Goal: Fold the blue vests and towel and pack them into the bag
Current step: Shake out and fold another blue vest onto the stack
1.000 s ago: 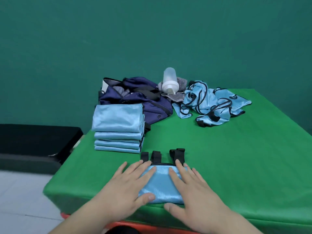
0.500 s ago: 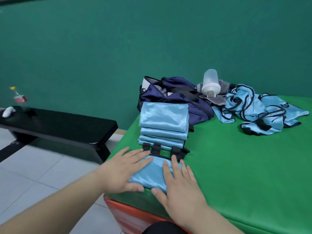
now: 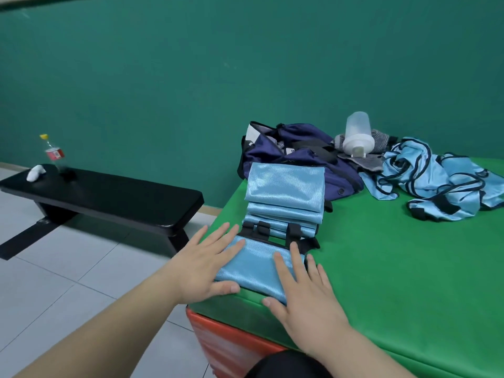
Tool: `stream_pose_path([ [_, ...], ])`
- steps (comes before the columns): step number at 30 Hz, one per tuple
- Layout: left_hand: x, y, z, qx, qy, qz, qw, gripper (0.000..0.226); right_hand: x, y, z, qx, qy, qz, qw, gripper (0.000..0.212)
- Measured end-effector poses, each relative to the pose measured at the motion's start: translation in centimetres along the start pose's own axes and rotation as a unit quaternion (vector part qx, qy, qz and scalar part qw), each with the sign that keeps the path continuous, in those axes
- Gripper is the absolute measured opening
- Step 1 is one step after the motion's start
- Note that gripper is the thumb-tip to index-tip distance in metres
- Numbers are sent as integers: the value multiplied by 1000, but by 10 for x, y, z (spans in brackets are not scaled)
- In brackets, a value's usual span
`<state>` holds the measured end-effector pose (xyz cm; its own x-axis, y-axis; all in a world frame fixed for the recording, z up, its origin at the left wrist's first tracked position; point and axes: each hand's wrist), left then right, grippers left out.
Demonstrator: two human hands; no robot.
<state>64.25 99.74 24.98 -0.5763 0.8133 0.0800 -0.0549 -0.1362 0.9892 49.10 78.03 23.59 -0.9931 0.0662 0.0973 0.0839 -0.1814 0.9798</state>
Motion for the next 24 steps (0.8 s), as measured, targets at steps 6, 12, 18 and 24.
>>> stream_pose_path([
  [6,22,18,-59,82,59,-8,995,95,22,7,-25,-68,3,-11,998,105],
  [12,0,34,-127,108,11,-23,994,89,37,23,-61,-85,-28,-18,996,103],
  [18,-50,47,-176,108,-5,-22,994,93,54,39,-114,-75,-64,-35,994,96],
  [24,-115,49,-224,105,-23,-36,994,87,68,59,-182,-91,-107,-56,988,90],
])
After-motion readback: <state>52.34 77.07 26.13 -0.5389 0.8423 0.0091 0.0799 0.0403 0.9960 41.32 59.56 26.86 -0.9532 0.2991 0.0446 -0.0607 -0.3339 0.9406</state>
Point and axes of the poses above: each hand's wrist, its own x-axis away from the middle knuckle, its own y-axis out of the back of the hand, z = x × y, and after that the axes turned 6 degrees about z, right-handed
